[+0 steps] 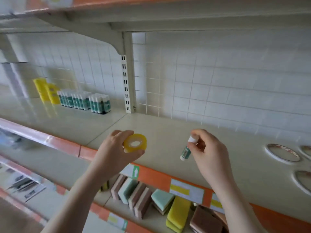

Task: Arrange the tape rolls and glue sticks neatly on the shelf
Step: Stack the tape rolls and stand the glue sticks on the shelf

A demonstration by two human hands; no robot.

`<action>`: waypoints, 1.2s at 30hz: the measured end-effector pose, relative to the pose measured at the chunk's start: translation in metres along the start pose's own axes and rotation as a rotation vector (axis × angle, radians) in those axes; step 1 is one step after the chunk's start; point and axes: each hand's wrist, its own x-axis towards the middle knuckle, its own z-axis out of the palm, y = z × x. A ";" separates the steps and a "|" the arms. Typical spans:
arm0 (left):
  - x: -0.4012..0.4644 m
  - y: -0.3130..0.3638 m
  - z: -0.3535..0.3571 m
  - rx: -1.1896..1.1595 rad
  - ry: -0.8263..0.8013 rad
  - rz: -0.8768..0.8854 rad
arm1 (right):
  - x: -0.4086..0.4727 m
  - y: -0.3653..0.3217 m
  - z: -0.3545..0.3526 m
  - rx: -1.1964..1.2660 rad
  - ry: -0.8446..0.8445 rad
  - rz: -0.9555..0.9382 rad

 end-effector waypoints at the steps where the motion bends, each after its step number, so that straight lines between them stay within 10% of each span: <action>1: 0.003 -0.015 -0.008 0.007 0.021 -0.017 | 0.007 -0.009 0.014 -0.002 -0.024 -0.001; 36: 0.216 -0.340 -0.095 -0.041 -0.038 -0.074 | 0.192 -0.154 0.397 -0.106 -0.138 0.129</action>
